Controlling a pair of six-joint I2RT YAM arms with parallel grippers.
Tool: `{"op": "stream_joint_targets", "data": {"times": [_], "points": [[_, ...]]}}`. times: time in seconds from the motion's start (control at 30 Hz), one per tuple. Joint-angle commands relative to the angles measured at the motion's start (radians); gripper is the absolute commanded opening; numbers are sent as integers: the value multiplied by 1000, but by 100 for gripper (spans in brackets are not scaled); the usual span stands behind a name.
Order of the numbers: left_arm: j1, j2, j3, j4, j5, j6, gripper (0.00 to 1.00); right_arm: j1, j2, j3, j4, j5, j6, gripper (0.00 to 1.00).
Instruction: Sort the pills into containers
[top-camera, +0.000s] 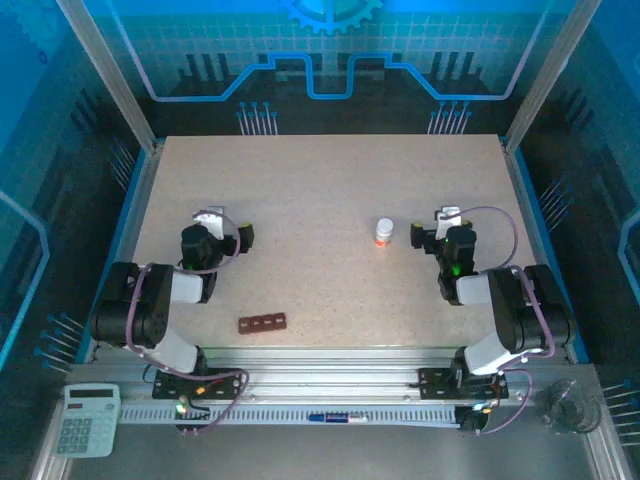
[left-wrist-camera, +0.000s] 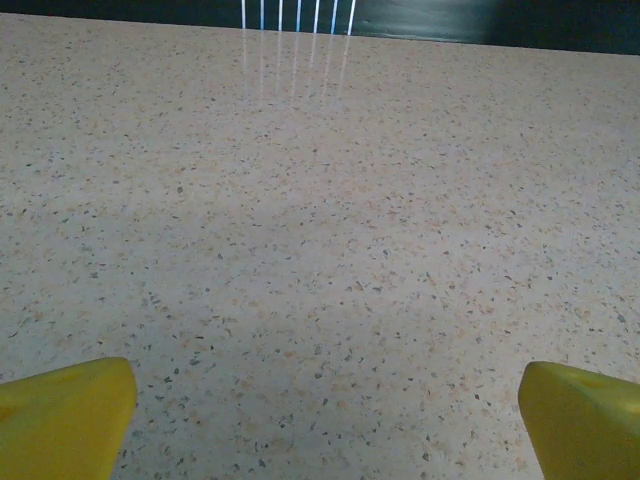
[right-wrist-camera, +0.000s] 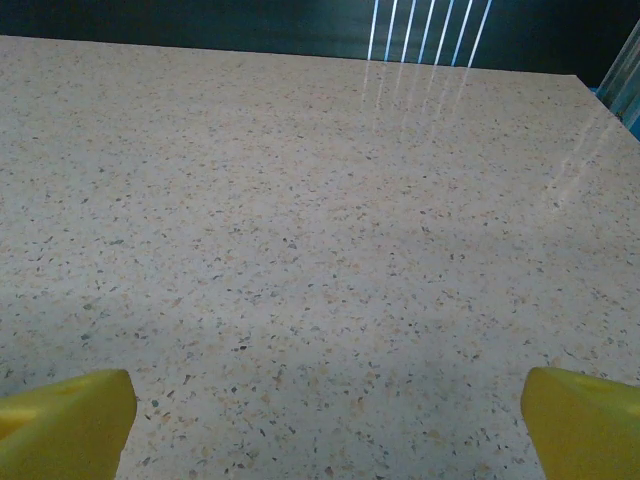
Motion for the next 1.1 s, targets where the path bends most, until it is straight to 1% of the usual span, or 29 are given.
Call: {"op": "stream_joint_targets", "data": {"times": [0.0, 0.57, 0.67, 0.8, 1.07], "points": [[10, -15, 14, -1, 13, 0, 99, 4, -2, 16, 5, -9, -11, 100], [11, -15, 18, -8, 10, -2, 99, 12, 0, 19, 5, -2, -20, 100], [10, -15, 17, -9, 10, -2, 99, 13, 0, 27, -10, -52, -37, 100], [10, -14, 17, -8, 10, -2, 99, -15, -3, 30, -23, -108, -23, 100], [10, -16, 14, -1, 10, -2, 99, -16, -3, 24, -13, -104, -21, 100]]}}
